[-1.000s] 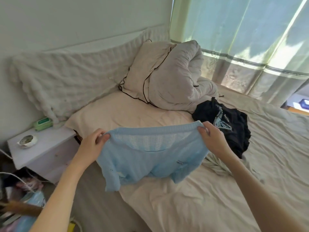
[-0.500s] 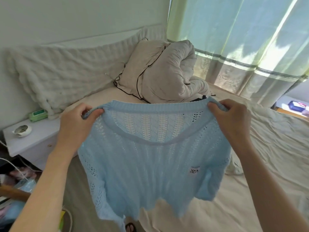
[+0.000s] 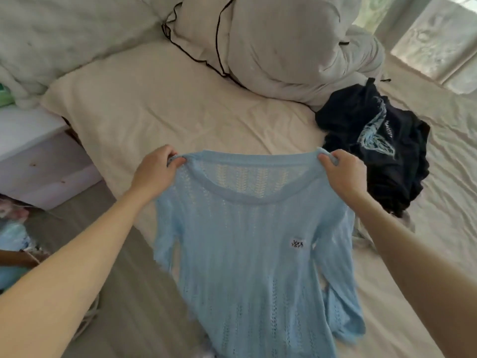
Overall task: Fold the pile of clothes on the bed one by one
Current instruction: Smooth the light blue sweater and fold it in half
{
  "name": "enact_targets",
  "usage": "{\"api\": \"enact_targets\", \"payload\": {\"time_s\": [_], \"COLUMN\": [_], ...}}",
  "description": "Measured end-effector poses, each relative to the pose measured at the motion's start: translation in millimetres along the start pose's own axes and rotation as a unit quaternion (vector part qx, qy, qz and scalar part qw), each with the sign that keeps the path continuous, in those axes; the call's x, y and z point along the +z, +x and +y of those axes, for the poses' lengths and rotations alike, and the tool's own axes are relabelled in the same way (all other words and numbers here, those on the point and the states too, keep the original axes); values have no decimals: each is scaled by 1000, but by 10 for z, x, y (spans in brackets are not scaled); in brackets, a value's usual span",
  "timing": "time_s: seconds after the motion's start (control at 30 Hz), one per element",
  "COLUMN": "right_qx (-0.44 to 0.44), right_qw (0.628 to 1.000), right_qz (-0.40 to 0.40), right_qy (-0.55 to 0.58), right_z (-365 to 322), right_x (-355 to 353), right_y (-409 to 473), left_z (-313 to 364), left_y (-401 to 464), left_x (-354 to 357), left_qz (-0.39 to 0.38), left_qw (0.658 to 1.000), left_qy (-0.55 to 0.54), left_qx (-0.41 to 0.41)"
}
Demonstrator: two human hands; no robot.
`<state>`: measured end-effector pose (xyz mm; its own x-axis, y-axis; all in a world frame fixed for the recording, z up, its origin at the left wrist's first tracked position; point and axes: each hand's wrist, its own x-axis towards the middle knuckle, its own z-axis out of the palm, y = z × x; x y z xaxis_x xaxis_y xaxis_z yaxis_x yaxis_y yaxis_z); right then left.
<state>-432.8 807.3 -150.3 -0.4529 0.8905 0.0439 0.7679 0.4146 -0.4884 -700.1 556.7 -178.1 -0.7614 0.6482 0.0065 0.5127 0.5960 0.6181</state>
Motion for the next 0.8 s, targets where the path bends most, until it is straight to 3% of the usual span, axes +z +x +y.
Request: {"api": "enact_targets", "payload": {"time_s": [0.17, 0.27, 0.37, 0.63, 0.8], "right_qx": [47, 85, 63, -58, -17], "right_qw": [998, 996, 993, 971, 935], "right_qz": [27, 7, -73, -224, -329], "right_qy": [37, 1, -65, -65, -130], "right_z": [236, 377, 494, 84, 76], "right_x": [909, 1398, 1849, 2563, 2771], "right_y": [929, 1115, 733, -1003, -1387], "left_z": [-323, -503, -847, -1768, -1850], "left_y": [1040, 1304, 1048, 100, -323], "left_x": [722, 1189, 1488, 1398, 1339], "left_qz": [56, -14, -110, -97, -172], "left_qw": [998, 998, 993, 973, 915], "left_qy": [-20, -53, -37, -37, -194], "left_qx": [-5, -8, -30, -208, -311]}}
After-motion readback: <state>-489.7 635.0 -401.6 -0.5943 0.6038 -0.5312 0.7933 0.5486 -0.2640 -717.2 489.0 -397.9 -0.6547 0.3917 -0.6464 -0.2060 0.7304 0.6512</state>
